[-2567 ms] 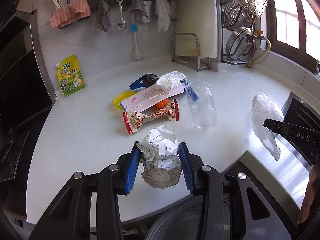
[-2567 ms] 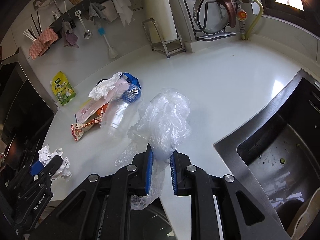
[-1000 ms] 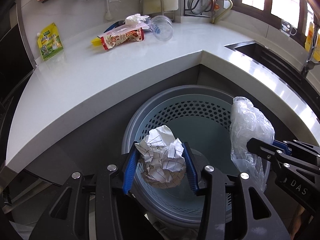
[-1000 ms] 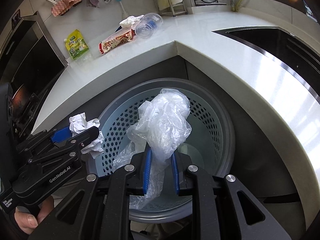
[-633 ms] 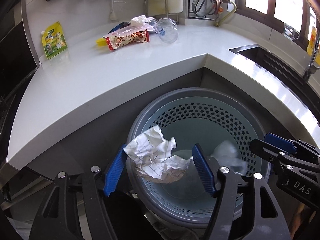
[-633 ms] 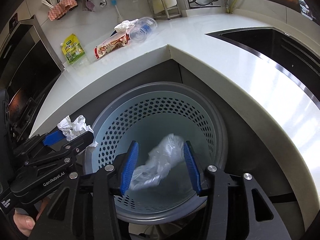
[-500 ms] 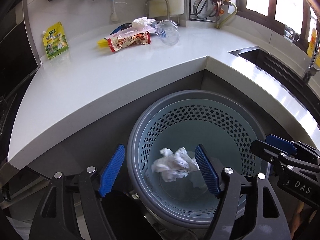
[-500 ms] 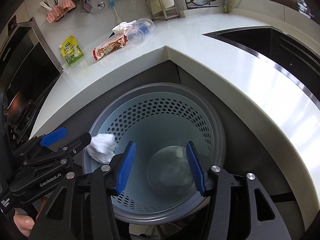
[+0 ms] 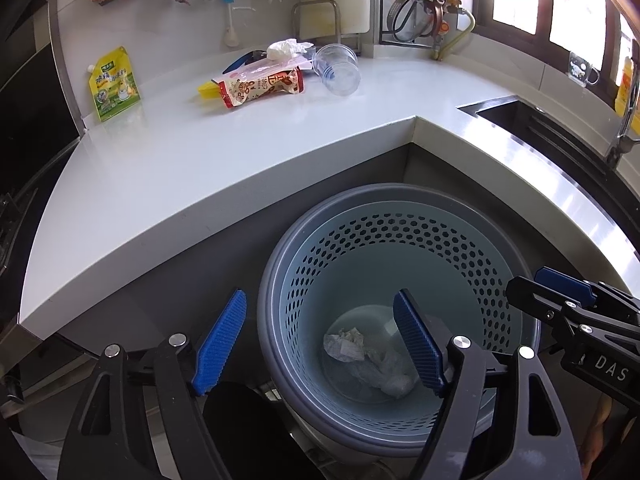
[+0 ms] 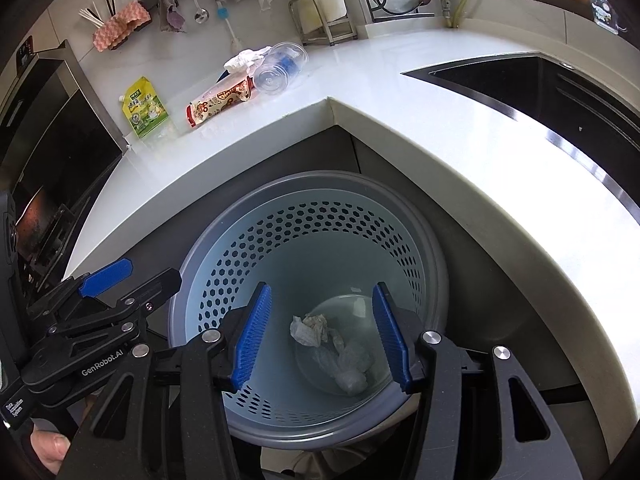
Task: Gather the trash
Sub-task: 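Open both tools over the basket, dropping the paper and bag, then move the right tool to the clear plastic cup and grasp it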
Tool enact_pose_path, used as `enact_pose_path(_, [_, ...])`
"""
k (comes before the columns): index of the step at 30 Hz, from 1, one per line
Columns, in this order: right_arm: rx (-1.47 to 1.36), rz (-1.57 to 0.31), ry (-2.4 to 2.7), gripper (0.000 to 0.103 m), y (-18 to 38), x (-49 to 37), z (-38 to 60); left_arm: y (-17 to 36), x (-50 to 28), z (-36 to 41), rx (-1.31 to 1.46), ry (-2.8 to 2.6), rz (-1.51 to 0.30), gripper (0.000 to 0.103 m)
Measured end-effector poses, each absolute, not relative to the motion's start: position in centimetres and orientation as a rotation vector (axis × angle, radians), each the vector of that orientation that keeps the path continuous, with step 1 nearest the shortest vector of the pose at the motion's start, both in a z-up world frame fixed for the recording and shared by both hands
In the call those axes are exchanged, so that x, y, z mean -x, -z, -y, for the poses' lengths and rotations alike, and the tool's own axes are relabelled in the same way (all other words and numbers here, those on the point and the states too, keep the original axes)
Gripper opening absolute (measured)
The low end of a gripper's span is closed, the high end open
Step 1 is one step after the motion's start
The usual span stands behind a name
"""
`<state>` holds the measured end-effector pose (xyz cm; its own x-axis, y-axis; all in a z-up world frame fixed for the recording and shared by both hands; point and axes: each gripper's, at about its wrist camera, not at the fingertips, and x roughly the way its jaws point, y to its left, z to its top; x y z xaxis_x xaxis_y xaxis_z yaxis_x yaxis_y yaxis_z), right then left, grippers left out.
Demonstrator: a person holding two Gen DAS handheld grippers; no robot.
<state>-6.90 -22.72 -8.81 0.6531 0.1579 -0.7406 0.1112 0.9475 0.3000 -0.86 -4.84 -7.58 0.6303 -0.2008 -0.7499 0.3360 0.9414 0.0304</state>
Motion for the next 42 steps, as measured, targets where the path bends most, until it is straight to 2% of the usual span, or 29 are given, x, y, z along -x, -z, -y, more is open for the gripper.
enact_pose_path(10, [-0.341,-0.846,-0.036,0.052,8.4,6.9,22.6,7.0,1.0,4.5,-0.175,0.301,-0.818,0.079])
enact_pose_path(21, [-0.333,-0.822,-0.030,0.055,7.6,6.3,22.9,5.9,0.4,4.4,-0.159,0.300,-0.785,0.094])
enact_pose_path(42, [-0.283,-0.755,-0.046,0.058,4.5,1.9,23.4,1.9,-5.1,2.2,-0.083,0.229,-0.684,0.097])
